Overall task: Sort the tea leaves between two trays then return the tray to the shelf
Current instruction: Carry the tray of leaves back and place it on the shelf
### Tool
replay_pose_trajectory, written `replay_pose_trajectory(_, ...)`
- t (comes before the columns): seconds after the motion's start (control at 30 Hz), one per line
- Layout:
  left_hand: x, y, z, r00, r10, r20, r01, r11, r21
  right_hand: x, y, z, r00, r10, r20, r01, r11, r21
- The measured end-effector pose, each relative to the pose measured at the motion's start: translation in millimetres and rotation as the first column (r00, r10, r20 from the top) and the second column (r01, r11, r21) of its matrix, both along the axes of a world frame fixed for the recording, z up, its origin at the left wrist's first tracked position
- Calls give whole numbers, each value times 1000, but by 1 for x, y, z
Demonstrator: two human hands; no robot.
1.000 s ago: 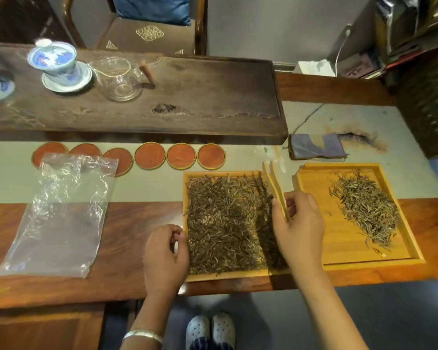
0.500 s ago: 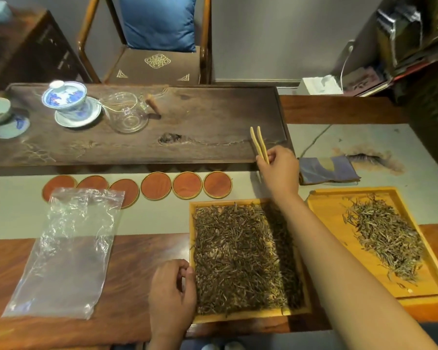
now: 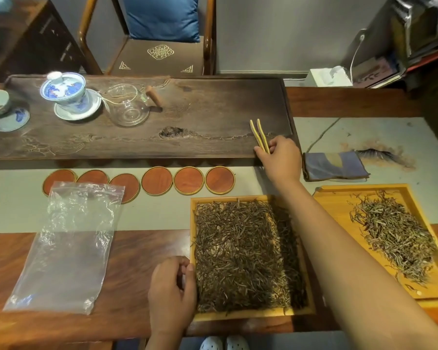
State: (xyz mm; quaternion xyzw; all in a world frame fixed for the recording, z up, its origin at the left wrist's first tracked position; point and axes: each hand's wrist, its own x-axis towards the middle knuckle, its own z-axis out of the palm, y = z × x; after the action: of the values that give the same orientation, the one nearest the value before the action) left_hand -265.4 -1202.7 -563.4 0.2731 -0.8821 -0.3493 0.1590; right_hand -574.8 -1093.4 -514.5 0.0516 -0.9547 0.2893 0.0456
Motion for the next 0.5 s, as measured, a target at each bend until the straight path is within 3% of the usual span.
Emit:
replay_pose_trajectory(0.3,-1,1,3,1000,26,-15,-25,999,23,81,73,20,995,-1,-97,-20,976,-217)
replay_pose_trajectory(0.5,0,2,0,999,37,-25,-37,999,34,159,132,10,999,0,-35,-5,990,-140)
